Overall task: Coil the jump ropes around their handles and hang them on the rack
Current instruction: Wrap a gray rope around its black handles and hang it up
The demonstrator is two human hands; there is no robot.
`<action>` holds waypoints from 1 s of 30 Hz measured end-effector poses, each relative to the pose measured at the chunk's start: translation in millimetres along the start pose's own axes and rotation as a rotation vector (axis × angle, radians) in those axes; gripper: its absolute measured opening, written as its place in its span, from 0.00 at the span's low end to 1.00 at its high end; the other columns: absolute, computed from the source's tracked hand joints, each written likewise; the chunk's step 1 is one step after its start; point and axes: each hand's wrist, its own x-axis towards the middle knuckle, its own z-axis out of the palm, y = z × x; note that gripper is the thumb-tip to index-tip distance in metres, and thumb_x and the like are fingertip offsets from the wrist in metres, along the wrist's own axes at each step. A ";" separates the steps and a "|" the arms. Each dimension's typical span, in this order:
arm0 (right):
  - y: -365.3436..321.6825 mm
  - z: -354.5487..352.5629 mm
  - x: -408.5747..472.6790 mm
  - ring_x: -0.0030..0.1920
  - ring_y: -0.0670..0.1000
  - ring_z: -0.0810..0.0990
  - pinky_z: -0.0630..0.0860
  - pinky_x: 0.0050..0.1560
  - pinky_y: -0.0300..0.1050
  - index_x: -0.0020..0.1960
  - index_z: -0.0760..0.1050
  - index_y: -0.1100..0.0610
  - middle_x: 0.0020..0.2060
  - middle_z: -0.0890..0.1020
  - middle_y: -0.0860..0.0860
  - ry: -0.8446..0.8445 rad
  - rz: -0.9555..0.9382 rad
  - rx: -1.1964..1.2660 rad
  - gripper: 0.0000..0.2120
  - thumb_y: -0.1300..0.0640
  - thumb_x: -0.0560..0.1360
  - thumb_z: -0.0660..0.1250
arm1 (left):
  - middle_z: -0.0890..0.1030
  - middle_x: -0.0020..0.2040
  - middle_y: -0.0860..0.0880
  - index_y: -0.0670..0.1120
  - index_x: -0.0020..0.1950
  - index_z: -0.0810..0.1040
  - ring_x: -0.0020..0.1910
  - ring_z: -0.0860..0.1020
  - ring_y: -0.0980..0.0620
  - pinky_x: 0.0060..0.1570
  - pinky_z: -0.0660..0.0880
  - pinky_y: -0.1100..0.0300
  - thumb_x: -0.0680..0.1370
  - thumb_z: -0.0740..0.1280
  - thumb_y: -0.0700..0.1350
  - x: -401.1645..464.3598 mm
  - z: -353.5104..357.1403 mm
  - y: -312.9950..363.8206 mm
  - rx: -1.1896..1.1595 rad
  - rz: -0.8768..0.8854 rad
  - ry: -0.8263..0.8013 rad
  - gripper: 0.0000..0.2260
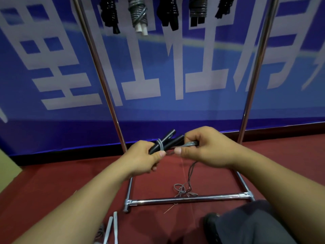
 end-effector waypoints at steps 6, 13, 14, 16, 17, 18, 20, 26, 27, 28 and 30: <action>1.5 4.1 1.7 0.28 0.45 0.66 0.65 0.31 0.43 0.32 0.70 0.53 0.25 0.69 0.46 0.133 -0.133 -0.147 0.20 0.46 0.75 0.73 | 0.78 0.31 0.48 0.44 0.42 0.76 0.24 0.76 0.59 0.27 0.72 0.67 0.82 0.66 0.43 -6.5 3.1 8.4 0.012 -0.001 -0.126 0.09; 4.6 4.7 4.3 0.36 0.43 0.78 0.75 0.39 0.47 0.40 0.79 0.50 0.33 0.80 0.45 0.211 -0.136 -0.202 0.12 0.43 0.77 0.69 | 0.79 0.38 0.46 0.44 0.56 0.74 0.27 0.77 0.53 0.30 0.76 0.58 0.83 0.64 0.43 -11.8 10.6 13.0 0.115 0.102 -0.303 0.04; 4.8 4.3 4.7 0.39 0.42 0.79 0.76 0.41 0.46 0.43 0.82 0.49 0.36 0.81 0.44 0.212 -0.137 -0.210 0.11 0.44 0.78 0.68 | 0.79 0.38 0.47 0.43 0.59 0.74 0.27 0.77 0.53 0.30 0.76 0.58 0.83 0.64 0.44 -12.5 12.8 13.3 0.134 0.108 -0.324 0.07; 6.0 3.5 6.1 0.42 0.42 0.80 0.75 0.43 0.44 0.46 0.83 0.50 0.38 0.82 0.44 0.205 -0.132 -0.237 0.11 0.44 0.78 0.68 | 0.79 0.37 0.48 0.44 0.61 0.74 0.27 0.76 0.53 0.30 0.75 0.58 0.83 0.64 0.44 -15.0 16.9 16.2 0.158 0.124 -0.375 0.08; 6.8 3.3 6.8 0.42 0.42 0.80 0.74 0.42 0.43 0.47 0.83 0.51 0.38 0.82 0.43 0.199 -0.124 -0.247 0.11 0.45 0.78 0.68 | 0.79 0.37 0.48 0.45 0.58 0.75 0.27 0.76 0.52 0.30 0.75 0.58 0.83 0.64 0.43 -15.8 18.7 17.2 0.161 0.133 -0.396 0.05; 7.1 3.2 7.1 0.42 0.42 0.80 0.74 0.43 0.42 0.47 0.83 0.51 0.39 0.82 0.43 0.195 -0.115 -0.253 0.11 0.45 0.78 0.68 | 0.79 0.37 0.47 0.47 0.53 0.75 0.28 0.77 0.52 0.30 0.75 0.57 0.83 0.64 0.43 -16.4 20.2 18.5 0.155 0.139 -0.409 0.01; 7.7 3.8 8.1 0.42 0.43 0.81 0.76 0.43 0.44 0.47 0.83 0.51 0.38 0.82 0.43 0.197 -0.097 -0.256 0.10 0.45 0.78 0.69 | 0.80 0.37 0.47 0.50 0.46 0.72 0.30 0.78 0.50 0.31 0.76 0.58 0.83 0.65 0.43 -17.3 22.1 20.5 0.143 0.133 -0.415 0.06; 10.7 2.8 9.3 0.42 0.48 0.83 0.79 0.45 0.49 0.47 0.83 0.52 0.39 0.85 0.49 0.192 -0.021 -0.238 0.09 0.47 0.79 0.69 | 0.81 0.39 0.44 0.45 0.46 0.72 0.37 0.84 0.48 0.36 0.81 0.57 0.82 0.67 0.42 -19.4 21.3 19.9 0.085 0.109 -0.444 0.06; 10.5 2.4 9.4 0.43 0.47 0.82 0.79 0.46 0.49 0.47 0.83 0.51 0.39 0.85 0.48 0.190 -0.006 -0.225 0.09 0.47 0.79 0.69 | 0.81 0.39 0.44 0.45 0.46 0.72 0.37 0.84 0.47 0.36 0.81 0.57 0.81 0.67 0.42 -19.4 21.5 19.5 0.083 0.117 -0.446 0.06; 10.1 2.3 9.6 0.43 0.46 0.82 0.79 0.47 0.48 0.47 0.83 0.51 0.40 0.85 0.48 0.188 0.007 -0.213 0.08 0.47 0.79 0.69 | 0.81 0.38 0.45 0.45 0.45 0.71 0.38 0.84 0.48 0.37 0.81 0.57 0.81 0.67 0.42 -19.3 21.6 19.6 0.080 0.131 -0.447 0.07; 9.8 2.9 10.7 0.43 0.46 0.83 0.80 0.48 0.49 0.46 0.83 0.50 0.40 0.85 0.47 0.180 0.032 -0.188 0.07 0.48 0.78 0.70 | 0.80 0.37 0.47 0.44 0.44 0.71 0.38 0.84 0.48 0.38 0.81 0.55 0.80 0.69 0.42 -18.6 20.7 19.3 0.119 0.190 -0.440 0.09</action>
